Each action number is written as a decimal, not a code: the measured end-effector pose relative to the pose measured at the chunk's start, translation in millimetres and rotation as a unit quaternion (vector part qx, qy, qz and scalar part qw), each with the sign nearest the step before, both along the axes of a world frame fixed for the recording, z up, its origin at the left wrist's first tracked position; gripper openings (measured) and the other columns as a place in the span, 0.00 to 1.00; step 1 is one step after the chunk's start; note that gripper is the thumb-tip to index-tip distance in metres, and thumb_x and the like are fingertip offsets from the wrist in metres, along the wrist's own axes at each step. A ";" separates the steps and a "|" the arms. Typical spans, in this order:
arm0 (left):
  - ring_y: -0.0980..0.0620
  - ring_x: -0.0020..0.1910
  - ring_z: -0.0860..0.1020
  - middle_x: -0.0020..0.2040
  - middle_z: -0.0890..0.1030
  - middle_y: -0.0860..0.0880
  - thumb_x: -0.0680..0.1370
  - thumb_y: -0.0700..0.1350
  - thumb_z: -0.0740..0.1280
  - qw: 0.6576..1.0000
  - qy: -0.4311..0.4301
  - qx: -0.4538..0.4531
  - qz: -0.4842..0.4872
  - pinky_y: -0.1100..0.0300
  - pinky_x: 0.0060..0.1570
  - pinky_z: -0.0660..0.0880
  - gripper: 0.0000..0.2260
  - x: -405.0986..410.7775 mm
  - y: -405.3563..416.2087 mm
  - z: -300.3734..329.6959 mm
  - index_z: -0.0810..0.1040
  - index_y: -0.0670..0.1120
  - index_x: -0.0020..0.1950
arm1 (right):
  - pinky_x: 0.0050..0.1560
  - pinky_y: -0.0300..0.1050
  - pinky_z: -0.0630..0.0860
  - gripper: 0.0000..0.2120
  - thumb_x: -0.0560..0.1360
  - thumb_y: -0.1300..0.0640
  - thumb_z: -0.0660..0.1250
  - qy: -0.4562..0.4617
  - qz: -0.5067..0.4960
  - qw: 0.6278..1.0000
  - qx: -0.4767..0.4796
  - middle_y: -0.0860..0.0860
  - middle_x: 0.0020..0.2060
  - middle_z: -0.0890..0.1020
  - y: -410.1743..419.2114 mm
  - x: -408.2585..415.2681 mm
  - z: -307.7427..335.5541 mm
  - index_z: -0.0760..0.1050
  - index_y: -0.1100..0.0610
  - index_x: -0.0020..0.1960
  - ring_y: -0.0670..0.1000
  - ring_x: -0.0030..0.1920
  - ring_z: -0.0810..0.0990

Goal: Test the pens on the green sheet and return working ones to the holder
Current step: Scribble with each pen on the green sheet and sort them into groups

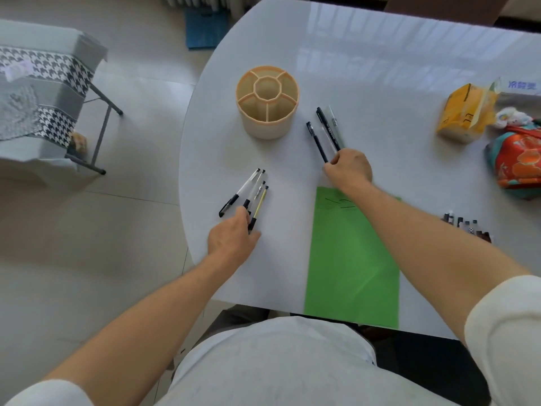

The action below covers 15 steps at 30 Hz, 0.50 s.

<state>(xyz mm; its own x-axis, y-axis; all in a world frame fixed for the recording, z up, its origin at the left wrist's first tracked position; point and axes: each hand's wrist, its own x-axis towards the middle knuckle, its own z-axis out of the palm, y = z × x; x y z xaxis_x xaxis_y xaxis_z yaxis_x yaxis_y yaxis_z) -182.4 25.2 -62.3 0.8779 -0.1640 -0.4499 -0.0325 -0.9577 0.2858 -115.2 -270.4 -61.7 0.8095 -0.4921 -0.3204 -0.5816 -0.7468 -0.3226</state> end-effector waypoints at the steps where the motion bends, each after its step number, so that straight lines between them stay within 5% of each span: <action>1: 0.46 0.38 0.77 0.39 0.78 0.52 0.76 0.55 0.68 1.000 -0.010 -0.017 0.000 0.55 0.35 0.69 0.14 2.0 -2.5 1.9 0.65 0.51 0.49 | 0.41 0.43 0.72 0.06 0.72 0.53 0.67 -0.026 -0.017 0.999 0.038 0.50 0.39 0.82 -1.6 -9.3 5.6 0.81 0.55 0.43 0.54 0.42 0.80; 5: 0.51 0.40 0.76 0.40 0.77 0.56 0.76 0.56 0.69 0.990 -0.034 -0.137 -0.003 0.54 0.41 0.73 0.15 11.7 -19.4 10.7 0.68 0.54 0.57 | 0.38 0.46 0.82 0.01 0.72 0.59 0.72 -0.132 -0.111 0.957 0.231 0.51 0.33 0.85 -1.1 -68.5 28.1 0.82 0.55 0.44 0.50 0.34 0.85; 10: 0.53 0.52 0.78 0.64 0.77 0.55 0.79 0.54 0.67 0.966 0.040 -0.218 -0.130 0.54 0.55 0.75 0.25 21.7 -53.5 22.1 0.64 0.59 0.75 | 0.37 0.46 0.83 0.04 0.74 0.67 0.73 -0.169 -0.184 0.877 0.411 0.58 0.37 0.86 -2.5 -159.0 47.4 0.82 0.62 0.48 0.55 0.34 0.85; 15: 0.53 0.38 0.81 0.41 0.83 0.53 0.81 0.46 0.64 0.931 0.129 -0.213 -0.268 0.50 0.45 0.79 0.06 11.9 -78.3 25.8 0.80 0.49 0.53 | 0.36 0.43 0.80 0.06 0.76 0.71 0.68 -0.223 -0.281 0.794 0.490 0.59 0.35 0.83 -2.7 -204.5 53.0 0.80 0.61 0.47 0.54 0.33 0.80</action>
<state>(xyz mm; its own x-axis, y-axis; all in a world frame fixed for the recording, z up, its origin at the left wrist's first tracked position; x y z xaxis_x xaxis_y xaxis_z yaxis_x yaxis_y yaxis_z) -170.5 -53.1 -36.5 0.4899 -0.7593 -0.4283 -0.3517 -0.6217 0.6999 -319.6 -273.2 -8.7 0.6900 -0.5070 -0.5166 -0.3997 0.3282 -0.8559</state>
